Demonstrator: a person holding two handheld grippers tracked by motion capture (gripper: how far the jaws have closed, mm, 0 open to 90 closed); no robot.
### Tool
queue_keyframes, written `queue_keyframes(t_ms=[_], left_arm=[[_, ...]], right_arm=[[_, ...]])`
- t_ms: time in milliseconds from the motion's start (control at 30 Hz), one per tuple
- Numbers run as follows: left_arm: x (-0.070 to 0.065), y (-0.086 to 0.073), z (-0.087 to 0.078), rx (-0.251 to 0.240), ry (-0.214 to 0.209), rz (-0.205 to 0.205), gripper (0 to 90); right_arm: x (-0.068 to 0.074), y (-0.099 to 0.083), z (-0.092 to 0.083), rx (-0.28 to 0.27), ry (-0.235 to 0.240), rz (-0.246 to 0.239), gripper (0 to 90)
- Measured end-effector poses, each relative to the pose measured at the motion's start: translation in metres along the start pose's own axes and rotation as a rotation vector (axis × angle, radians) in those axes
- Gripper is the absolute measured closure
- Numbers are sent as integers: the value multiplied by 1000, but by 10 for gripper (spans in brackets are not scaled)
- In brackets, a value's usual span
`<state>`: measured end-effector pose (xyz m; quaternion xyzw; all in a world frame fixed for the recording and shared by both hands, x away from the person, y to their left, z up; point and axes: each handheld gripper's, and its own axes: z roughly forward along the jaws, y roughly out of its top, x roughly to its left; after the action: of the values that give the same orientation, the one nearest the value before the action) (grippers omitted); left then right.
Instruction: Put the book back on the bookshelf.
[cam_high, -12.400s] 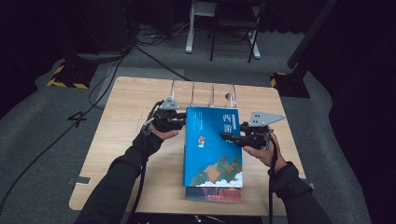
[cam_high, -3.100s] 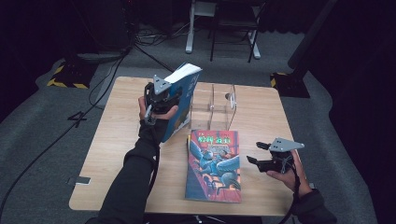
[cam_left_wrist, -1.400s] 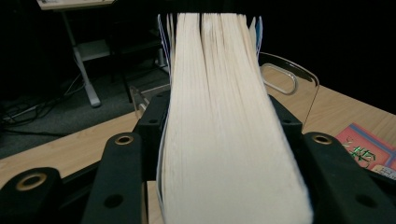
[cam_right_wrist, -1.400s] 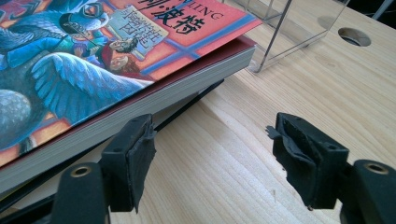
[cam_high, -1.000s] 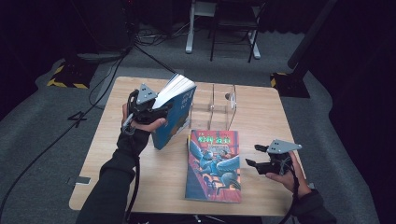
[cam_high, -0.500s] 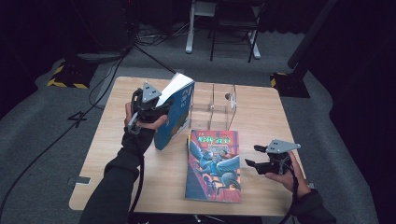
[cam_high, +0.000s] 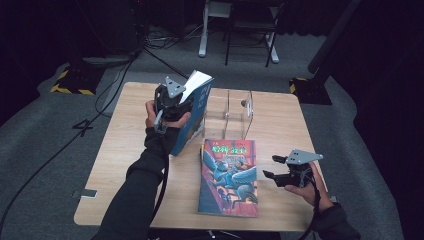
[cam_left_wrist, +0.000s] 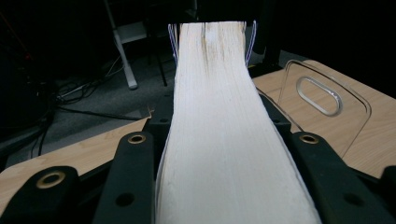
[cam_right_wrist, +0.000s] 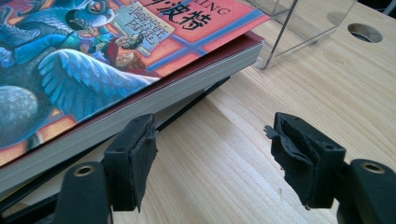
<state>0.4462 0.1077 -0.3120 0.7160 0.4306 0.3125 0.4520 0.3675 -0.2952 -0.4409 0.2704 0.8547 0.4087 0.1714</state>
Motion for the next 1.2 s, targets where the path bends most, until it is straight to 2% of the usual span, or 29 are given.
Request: queue_keyframes(t_ms=[167, 333, 433, 567, 833, 1033, 1200], left_arm=[[1, 12, 8, 3, 29, -15, 602], [-2, 21, 16, 14, 63, -5, 602], [-4, 23, 21, 13, 72, 0, 602], [-6, 27, 30, 9, 97, -18, 602], [-7, 32, 43, 15, 131, -2, 601], [-5, 31, 50, -25, 134, -34, 601], [-4, 30, 54, -53, 141, -39, 602]], right_arm=[[1, 1, 1, 2, 3, -3, 318], [1, 1, 0, -1, 7, -3, 318], [1, 0, 0, -2, 9, -3, 318], [2, 1, 1, -2, 10, -5, 319], [2, 1, 1, -6, 17, -7, 320], [2, 1, 1, -8, 23, -11, 320], [4, 1, 3, -3, 31, -16, 320]])
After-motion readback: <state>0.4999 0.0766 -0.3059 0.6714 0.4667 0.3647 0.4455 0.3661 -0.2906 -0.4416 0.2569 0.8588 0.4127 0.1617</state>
